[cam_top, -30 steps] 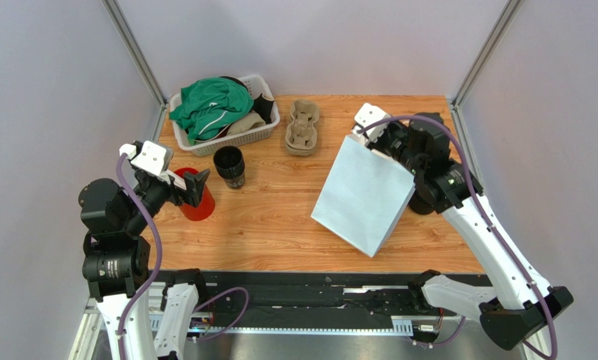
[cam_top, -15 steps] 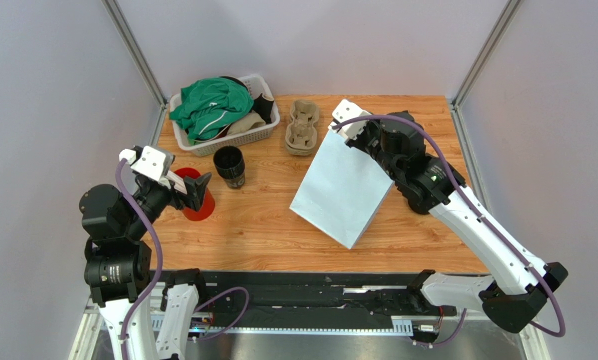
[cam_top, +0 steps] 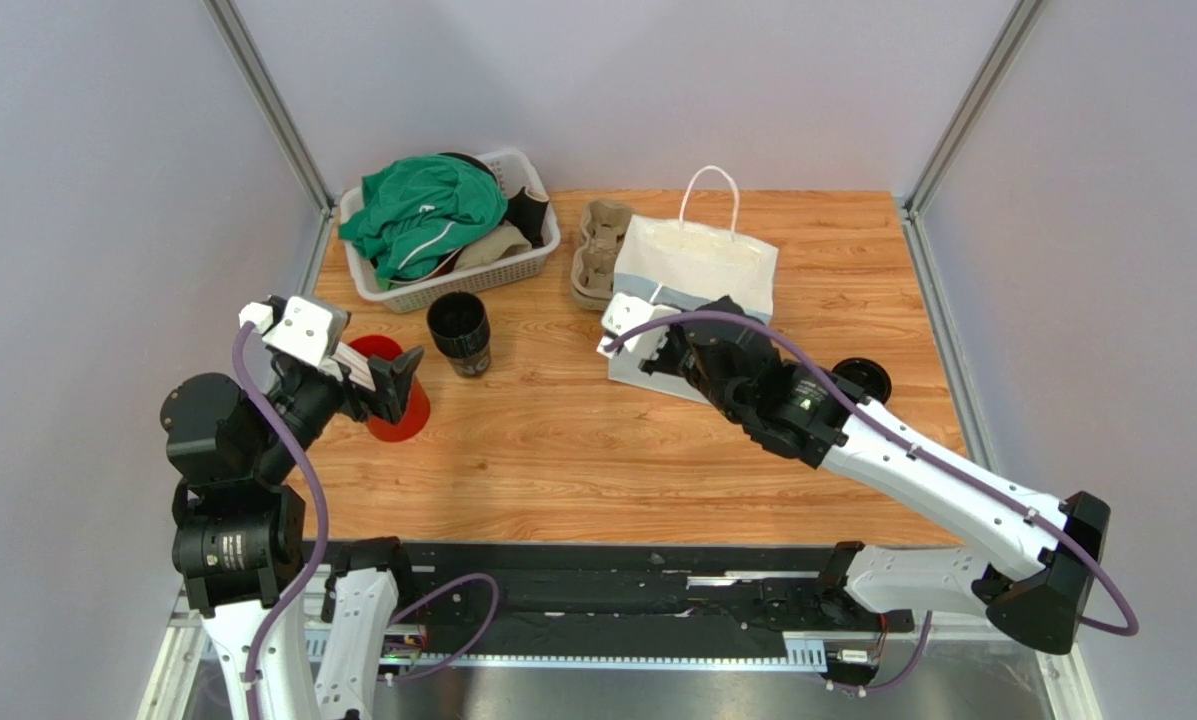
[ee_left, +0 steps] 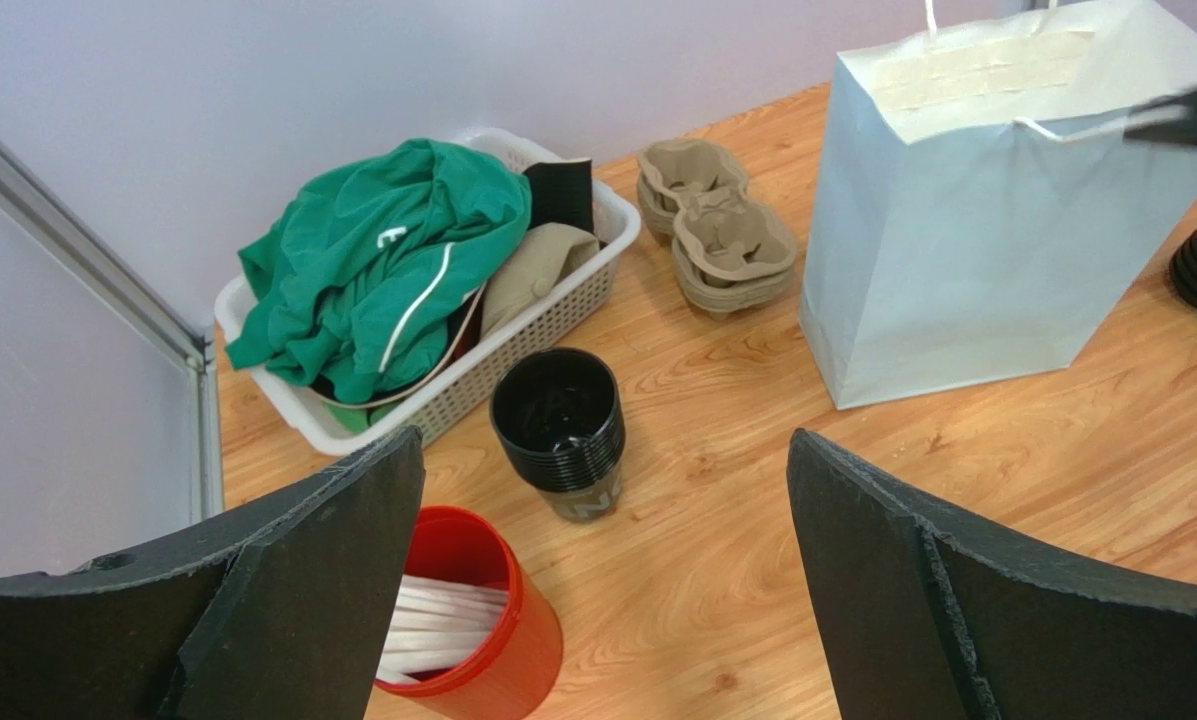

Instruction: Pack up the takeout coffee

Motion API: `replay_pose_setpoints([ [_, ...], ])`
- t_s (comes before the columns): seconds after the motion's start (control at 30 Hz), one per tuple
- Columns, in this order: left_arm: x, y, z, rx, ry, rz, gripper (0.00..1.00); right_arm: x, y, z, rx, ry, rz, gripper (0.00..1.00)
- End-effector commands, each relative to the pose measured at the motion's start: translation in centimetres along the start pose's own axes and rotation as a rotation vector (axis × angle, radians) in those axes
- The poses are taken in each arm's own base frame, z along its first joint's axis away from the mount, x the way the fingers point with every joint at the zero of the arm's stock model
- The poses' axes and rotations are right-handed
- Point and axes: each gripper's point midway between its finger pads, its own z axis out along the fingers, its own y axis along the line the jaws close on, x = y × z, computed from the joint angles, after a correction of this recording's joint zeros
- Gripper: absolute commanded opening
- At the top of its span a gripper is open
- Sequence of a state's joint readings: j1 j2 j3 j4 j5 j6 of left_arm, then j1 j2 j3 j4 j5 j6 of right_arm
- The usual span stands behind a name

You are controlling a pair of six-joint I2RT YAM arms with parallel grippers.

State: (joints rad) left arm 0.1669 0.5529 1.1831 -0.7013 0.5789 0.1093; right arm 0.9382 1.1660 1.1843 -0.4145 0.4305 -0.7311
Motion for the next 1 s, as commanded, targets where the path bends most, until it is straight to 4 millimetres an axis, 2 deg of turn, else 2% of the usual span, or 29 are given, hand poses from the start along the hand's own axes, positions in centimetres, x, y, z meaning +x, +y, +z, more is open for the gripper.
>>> replay_pose_setpoints([
  [0.0,-0.5,-0.1,0.3,0.013,-0.03,0.004,0.99,-1.2,0.8,-1.7,-0.034,-0.087,0.111,0.08],
  [0.13,-0.4,0.0,0.4,0.013,-0.03,-0.003,0.99,-2.8,0.0,-3.4,-0.066,-0.143,0.17,0.08],
  [0.23,-0.5,0.0,0.3,0.013,-0.033,-0.004,0.99,-3.5,-0.5,-3.9,-0.07,-0.162,0.184,0.08],
  [0.5,-0.3,0.0,0.4,0.016,-0.032,-0.015,0.99,-4.1,-0.7,-5.0,-0.096,-0.193,0.182,0.01],
  [0.67,-0.3,0.0,0.4,0.017,-0.035,-0.015,0.99,-4.7,1.1,-6.4,-0.229,-0.229,0.173,0.01],
  [0.83,-0.2,-0.1,0.4,0.021,-0.034,-0.017,0.99,-4.2,3.7,-6.6,-0.336,-0.235,0.167,0.06],
  [0.97,-0.3,-0.1,0.4,0.02,-0.037,-0.018,0.99,-4.4,3.9,-7.2,-0.36,-0.256,0.161,0.06],
])
